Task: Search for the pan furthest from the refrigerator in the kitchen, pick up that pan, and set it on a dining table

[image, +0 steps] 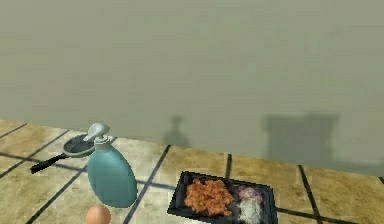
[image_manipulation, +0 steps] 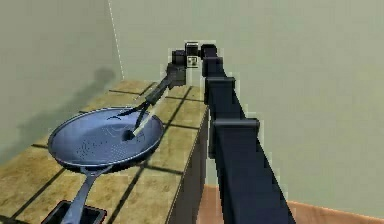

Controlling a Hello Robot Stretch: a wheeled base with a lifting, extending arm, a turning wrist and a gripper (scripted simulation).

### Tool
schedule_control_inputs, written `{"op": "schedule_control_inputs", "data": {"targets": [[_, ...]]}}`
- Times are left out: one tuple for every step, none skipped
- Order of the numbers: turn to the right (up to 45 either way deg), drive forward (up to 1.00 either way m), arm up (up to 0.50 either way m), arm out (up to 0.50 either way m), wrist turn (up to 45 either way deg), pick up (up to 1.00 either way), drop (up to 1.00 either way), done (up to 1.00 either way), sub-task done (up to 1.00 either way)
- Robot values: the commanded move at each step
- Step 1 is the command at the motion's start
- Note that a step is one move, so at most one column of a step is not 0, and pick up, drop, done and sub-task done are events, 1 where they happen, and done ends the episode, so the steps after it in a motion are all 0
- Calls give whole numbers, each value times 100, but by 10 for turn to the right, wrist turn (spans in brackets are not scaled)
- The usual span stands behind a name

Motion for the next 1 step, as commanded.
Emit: {"op": "schedule_control_inputs", "data": {"targets": [[0, 0, 0, -46, 0, 0, 0, 0, 0]]}}
